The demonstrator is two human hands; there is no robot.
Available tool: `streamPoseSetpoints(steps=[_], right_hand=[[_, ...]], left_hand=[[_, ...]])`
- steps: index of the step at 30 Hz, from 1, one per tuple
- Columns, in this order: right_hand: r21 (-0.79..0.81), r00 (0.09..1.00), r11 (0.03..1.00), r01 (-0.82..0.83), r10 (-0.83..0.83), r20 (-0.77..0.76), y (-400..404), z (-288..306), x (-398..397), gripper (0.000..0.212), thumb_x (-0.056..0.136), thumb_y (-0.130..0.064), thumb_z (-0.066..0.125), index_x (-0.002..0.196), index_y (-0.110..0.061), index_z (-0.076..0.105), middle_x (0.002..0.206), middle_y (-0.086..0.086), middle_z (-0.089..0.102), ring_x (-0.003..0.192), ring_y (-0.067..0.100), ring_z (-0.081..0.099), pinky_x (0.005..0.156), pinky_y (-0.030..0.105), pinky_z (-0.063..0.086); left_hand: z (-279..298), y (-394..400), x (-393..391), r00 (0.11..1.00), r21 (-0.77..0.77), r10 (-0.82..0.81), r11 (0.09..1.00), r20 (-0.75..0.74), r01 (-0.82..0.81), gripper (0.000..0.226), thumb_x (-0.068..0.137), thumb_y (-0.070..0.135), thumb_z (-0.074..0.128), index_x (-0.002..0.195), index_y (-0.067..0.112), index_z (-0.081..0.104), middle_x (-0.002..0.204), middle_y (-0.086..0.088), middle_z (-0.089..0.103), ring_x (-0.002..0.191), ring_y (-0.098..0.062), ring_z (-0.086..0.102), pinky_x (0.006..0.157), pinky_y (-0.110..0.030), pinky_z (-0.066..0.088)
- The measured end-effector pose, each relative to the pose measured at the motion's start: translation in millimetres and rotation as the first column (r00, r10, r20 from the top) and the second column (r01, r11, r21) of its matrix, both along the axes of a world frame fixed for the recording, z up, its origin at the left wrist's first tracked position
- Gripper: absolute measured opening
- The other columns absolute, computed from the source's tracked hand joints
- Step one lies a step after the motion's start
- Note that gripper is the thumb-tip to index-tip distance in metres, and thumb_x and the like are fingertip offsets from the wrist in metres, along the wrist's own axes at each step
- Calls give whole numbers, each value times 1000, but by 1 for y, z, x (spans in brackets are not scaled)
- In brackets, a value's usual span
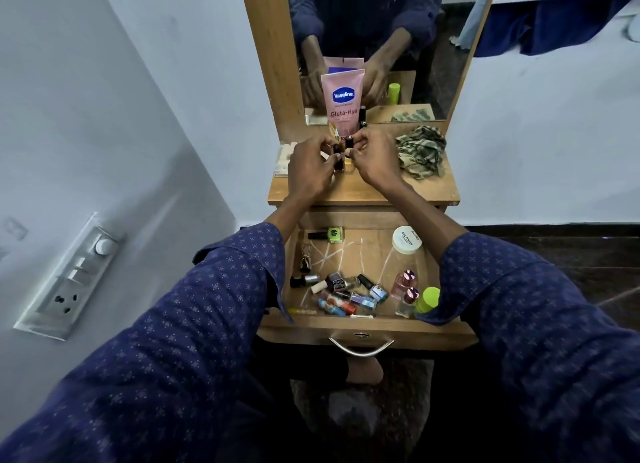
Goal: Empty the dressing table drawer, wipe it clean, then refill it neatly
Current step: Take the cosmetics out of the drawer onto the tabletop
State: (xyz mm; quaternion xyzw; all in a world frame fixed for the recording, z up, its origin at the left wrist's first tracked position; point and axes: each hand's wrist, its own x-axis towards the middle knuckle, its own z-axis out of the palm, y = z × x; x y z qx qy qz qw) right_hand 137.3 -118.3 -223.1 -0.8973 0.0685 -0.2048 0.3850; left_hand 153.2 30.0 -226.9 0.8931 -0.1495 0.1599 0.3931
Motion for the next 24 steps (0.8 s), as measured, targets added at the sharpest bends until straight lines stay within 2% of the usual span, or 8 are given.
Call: streamPoseSetpoints(steps=[6,9,12,15,18,20,21,24], right_hand=[[-7,998,999,44,-44,55,3,1,-19,28,83,-12,83,108,-14,71,91,-7,64,85,10,62,85,35,57],[9,986,998,64,-65,156,13,1,-41,27,86,-10,78,110,-17,66,94,-7,60,84,7,58,81,27,55],[26,981,999,32,-36,192,31,-6,-69,23,90,-9,74,109,-17,64,99,-5,61,82,-2,55,72,13,49],[40,988,998,-50,43,150,50,-22,-99,14,92,-10,75,99,-17,66,96,-6,62,79,-2,56,67,10,45],[-1,992,992,-126,126,1,58,-43,-128,7,93,-11,73,91,-17,70,91,-6,67,74,-3,56,64,6,41],[-50,976,980,-194,188,-108,58,-59,-145,10,93,-8,70,94,-17,73,89,-7,69,75,0,58,69,12,48],[-64,961,970,-235,222,-163,56,-67,-151,14,94,-6,68,96,-18,74,89,-8,69,78,2,60,73,23,54],[-102,920,946,-307,268,-287,49,-83,-166,27,92,2,62,103,-21,72,92,-11,68,84,7,63,81,36,58]], left_hand=[[-2,11,-14,999,-54,-42,998,-10,41,26,90,25,82,114,25,71,96,10,74,80,-6,70,74,-34,60],[-4,22,-31,995,-55,72,996,64,-69,13,93,35,76,101,27,70,84,15,69,75,-3,66,68,-27,53],[-13,37,-50,993,-36,110,993,48,-109,25,94,48,71,84,25,68,69,13,65,67,-4,63,62,-26,45],[-31,56,-69,999,68,42,997,27,-44,34,95,52,67,77,24,65,68,12,66,64,-5,61,58,-29,44],[-51,72,-79,999,228,-34,973,3,33,24,96,47,68,85,26,69,78,10,72,71,-9,65,61,-31,48],[-64,77,-83,997,329,-72,942,-9,71,14,96,41,69,93,27,70,93,10,74,81,-12,67,69,-34,54],[-69,79,-86,996,374,-88,923,-13,87,10,95,37,71,97,28,71,100,10,74,86,-14,68,73,-36,56],[-83,75,-92,994,527,-100,847,43,62,16,93,23,72,109,26,74,116,4,73,101,-22,69,80,-38,58]])
